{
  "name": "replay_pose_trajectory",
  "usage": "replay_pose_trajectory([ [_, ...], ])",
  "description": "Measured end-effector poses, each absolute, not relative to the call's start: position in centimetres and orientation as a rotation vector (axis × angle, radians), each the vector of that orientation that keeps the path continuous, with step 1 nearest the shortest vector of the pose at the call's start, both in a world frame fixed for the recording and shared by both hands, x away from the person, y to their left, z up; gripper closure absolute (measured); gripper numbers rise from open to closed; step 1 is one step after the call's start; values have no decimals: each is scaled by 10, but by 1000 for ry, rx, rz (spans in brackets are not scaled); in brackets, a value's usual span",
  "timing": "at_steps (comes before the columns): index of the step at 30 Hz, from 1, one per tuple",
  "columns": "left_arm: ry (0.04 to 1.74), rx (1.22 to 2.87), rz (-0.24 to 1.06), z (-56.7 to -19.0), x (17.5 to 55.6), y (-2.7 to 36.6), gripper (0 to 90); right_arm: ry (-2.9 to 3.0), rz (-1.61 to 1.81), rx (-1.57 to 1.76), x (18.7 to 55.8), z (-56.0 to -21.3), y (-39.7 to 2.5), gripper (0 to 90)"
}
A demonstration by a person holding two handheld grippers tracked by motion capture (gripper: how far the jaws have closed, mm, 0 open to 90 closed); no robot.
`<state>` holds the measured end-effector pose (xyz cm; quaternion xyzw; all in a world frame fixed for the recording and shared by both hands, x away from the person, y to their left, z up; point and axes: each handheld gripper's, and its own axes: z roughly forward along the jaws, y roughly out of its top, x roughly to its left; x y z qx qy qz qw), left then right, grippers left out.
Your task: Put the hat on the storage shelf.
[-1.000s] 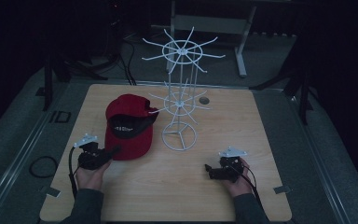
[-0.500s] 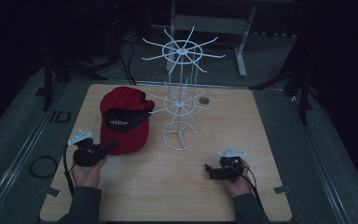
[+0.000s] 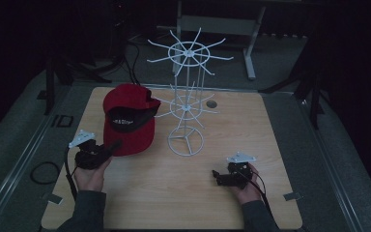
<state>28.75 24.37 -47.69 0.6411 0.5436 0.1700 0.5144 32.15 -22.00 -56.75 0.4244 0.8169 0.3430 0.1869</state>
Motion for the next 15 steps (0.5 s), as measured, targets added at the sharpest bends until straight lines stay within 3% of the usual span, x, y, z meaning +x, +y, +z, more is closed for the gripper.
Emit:
replay_pose_trajectory([
  [15,1293,1511,434,-466,290,238,855,2299,967,1197,321,-568,-220,121],
])
